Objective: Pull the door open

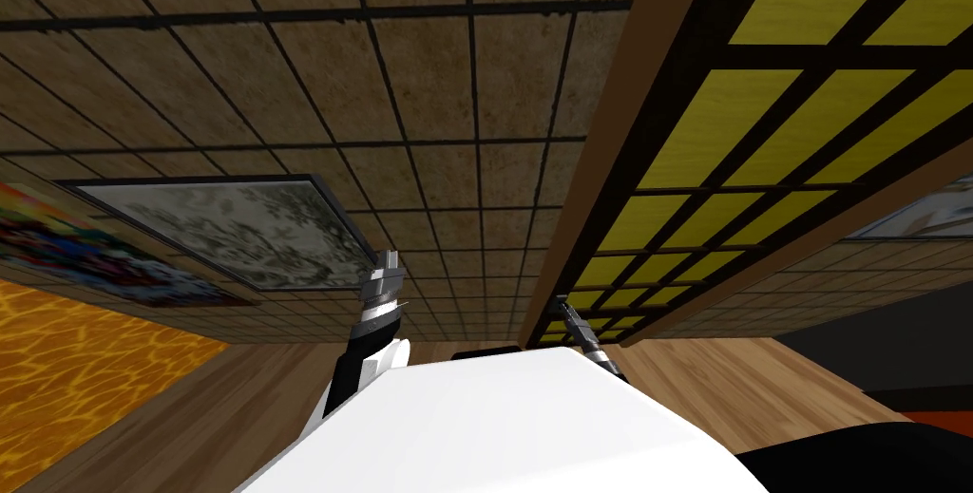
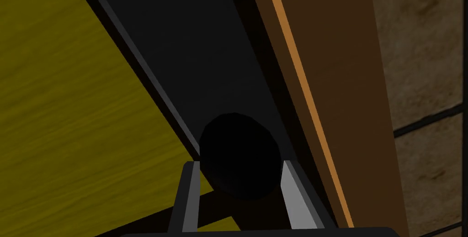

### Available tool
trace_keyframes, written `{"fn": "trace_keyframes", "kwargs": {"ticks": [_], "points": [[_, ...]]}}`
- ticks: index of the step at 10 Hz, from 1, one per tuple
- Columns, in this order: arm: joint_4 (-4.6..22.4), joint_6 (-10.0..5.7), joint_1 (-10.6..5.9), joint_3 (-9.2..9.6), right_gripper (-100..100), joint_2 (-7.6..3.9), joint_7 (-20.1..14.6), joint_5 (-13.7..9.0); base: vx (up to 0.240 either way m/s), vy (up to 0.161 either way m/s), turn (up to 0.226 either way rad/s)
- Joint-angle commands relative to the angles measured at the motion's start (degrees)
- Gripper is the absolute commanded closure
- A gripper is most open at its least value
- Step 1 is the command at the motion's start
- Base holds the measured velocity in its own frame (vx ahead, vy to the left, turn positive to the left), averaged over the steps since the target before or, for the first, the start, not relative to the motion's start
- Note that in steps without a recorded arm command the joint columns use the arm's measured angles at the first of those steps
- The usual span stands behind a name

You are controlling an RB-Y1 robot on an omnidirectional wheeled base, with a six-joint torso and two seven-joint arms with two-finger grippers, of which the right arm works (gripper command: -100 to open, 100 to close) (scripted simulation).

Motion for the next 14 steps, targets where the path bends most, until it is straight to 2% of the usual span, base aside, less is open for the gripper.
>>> {"fn": "trace_keyframes", "kwargs": {"ticks": [1,3,4,6,7,8,9,11,12,13,14], "points": [[0.1,-0.11,-0.08,0.44,100,0.01,-1.8,-0.5,-0.042,-0.011,0.023],[-0.4,0.38,-0.13,1.7,100,-0.12,-5.4,-2.3,-0.051,-0.014,0.04],[-0.4,0.38,-0.13,1.7,100,-0.12,-6.1,-2.3,-0.048,-0.01,0.024],[-0.9,0.94,-0.19,3.12,100,-0.26,-9.7,-4.3,-0.058,-0.014,0.047],[-0.9,0.94,-0.19,3.12,100,-0.26,-10.6,-4.3,-0.053,-0.018,0.018],[-1.2,1.22,-0.22,3.82,100,-0.32,-12.5,-5.3,-0.046,-0.017,0.033],[-1.2,1.22,-0.22,3.82,100,-0.32,-12.9,-5.3,-0.036,-0.013,0.022],[-1.8,1.8,-0.28,5.31,100,-0.46,-16.6,-7.4,-0.05,-0.018,0.045],[-1.8,1.8,-0.28,5.31,100,-0.46,-17.5,-7.4,-0.044,-0.017,0.032],[-2.1,2.11,-0.31,6.09,100,-0.54,-19.5,-8.5,-0.049,-0.012,0.038],[-2.1,2.11,-0.31,6.09,100,-0.54,-19.9,-8.5,-0.044,-0.013,0.02]]}}
